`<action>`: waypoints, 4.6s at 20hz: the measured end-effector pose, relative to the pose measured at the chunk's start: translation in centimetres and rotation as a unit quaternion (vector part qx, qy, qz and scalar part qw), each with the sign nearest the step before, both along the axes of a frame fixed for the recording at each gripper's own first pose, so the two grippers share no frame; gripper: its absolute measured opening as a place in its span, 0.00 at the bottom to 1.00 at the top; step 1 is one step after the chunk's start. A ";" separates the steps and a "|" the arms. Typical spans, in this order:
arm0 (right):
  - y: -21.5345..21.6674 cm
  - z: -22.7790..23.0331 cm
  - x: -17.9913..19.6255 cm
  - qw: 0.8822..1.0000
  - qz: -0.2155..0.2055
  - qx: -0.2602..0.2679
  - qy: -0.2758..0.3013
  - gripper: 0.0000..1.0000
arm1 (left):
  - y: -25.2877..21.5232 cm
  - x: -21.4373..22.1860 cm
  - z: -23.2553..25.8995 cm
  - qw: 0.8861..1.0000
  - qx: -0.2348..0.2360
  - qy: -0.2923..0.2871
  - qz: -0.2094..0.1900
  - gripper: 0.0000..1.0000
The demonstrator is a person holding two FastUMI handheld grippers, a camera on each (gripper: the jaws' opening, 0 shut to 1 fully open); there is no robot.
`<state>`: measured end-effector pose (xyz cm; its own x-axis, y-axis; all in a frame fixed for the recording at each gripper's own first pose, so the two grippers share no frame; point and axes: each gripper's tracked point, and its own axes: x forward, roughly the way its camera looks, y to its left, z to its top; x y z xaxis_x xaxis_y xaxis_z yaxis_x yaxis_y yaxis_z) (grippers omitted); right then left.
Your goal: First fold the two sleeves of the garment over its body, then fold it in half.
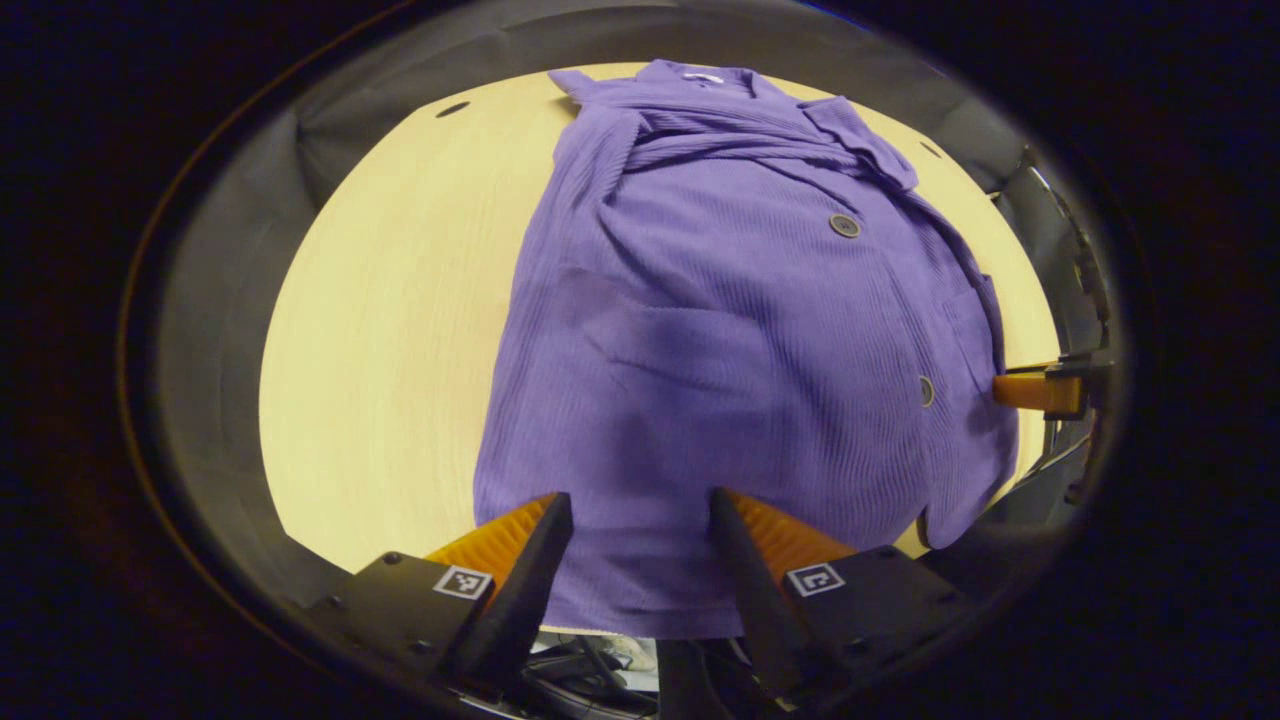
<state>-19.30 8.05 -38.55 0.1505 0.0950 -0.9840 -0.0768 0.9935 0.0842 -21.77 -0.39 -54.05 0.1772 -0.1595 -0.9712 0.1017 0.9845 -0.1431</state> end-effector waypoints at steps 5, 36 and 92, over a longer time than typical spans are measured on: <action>-0.1 0.1 -0.2 0.999 0.009 -0.012 -0.029 0.05 | -0.2 1.6 0.5 0.999 -0.027 -0.029 0.031 0.12; 6.0 12.4 19.8 0.971 -0.042 0.146 -0.184 0.01 | 2.2 25.7 10.1 0.965 -0.056 -0.230 0.110 0.07; 4.5 25.4 27.0 0.905 -0.064 0.166 -0.386 0.00 | -0.3 32.7 25.2 0.906 -0.061 -0.401 0.121 0.86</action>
<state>7.70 12.53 -13.18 0.8118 0.2993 -0.5015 -0.1265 0.9284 0.3494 10.95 -0.65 -28.83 0.8621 -0.1189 -0.4926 0.0043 0.9738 -0.2275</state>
